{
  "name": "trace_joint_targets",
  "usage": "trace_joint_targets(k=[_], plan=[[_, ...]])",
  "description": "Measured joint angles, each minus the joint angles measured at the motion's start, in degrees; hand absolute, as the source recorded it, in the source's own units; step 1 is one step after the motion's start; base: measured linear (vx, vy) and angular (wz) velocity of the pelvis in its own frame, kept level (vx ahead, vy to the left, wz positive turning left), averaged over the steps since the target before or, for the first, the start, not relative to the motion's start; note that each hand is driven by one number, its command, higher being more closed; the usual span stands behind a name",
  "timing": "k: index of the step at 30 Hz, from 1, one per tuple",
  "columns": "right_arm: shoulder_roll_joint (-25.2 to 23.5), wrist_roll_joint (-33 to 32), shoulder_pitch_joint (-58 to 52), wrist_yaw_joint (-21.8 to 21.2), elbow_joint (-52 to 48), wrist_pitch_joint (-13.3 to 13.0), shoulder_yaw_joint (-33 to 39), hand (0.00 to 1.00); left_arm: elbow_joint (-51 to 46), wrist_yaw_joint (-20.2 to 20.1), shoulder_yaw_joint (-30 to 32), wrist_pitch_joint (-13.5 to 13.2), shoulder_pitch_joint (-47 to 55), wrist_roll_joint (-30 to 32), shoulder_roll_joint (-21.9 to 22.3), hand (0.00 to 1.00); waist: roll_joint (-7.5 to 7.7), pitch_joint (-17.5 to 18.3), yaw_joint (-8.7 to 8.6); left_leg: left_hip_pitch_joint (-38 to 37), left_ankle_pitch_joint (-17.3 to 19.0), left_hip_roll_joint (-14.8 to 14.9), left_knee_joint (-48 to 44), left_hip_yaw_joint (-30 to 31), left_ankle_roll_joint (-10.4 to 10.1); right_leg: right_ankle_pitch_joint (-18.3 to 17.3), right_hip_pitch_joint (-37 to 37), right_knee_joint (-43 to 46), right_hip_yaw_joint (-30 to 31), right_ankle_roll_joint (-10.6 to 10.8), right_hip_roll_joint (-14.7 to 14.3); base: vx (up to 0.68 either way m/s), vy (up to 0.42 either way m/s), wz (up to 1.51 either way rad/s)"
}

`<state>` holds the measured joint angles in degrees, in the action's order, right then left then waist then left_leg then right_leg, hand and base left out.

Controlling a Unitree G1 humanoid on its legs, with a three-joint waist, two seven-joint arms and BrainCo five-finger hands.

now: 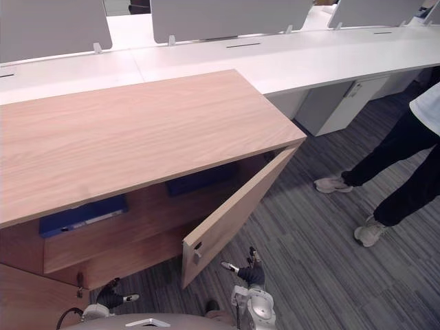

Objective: Walk over to the cabinet, pick up the folder, carry it to the office cabinet, place the folder inside the office cabinet, then close the office cabinet door

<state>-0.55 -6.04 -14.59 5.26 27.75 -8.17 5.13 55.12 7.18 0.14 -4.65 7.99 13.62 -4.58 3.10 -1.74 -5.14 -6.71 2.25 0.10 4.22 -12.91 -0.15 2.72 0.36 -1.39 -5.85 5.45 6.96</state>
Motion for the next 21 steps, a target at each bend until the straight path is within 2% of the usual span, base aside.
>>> trace_joint_targets(k=[4,12,18,21], plan=[[1.20,2.01,1.13,-1.13,3.10,0.90,-1.98,0.00,0.00,0.00,0.22,0.00,-0.01,0.00,0.00,0.00,0.03,0.01,0.15,-0.05,-0.86,-0.15,0.18,1.62,0.05,-0.22,0.60,0.38,-1.41,0.20,0.31,-0.07,-0.031,0.21],[2.40,4.33,4.60,-1.43,6.21,0.98,-6.55,0.00,0.00,0.01,0.31,-0.02,-0.19,-0.27,-0.12,0.00,0.57,0.10,0.51,0.86,-2.65,-0.80,0.68,3.77,0.51,-0.42,0.43,0.69,-3.25,0.62,1.35,-0.10,-0.020,0.15],[2.44,7.11,6.20,-1.42,9.41,1.08,-7.20,0.00,0.04,0.01,0.11,0.01,-0.18,-1.04,-0.23,0.00,0.68,0.15,0.47,1.73,-2.91,-1.29,0.72,5.07,0.55,-0.32,1.00,0.17,-4.02,0.73,1.88,-0.06,0.000,0.13],[2.72,8.82,6.49,-1.39,12.40,1.14,-7.22,0.00,0.05,0.07,-0.25,0.01,-0.45,-1.03,-0.27,0.00,0.62,0.07,1.19,1.73,-2.86,-1.35,0.73,5.19,0.55,-0.26,1.55,-0.21,-4.05,0.80,1.89,0.00,0.000,0.02]])
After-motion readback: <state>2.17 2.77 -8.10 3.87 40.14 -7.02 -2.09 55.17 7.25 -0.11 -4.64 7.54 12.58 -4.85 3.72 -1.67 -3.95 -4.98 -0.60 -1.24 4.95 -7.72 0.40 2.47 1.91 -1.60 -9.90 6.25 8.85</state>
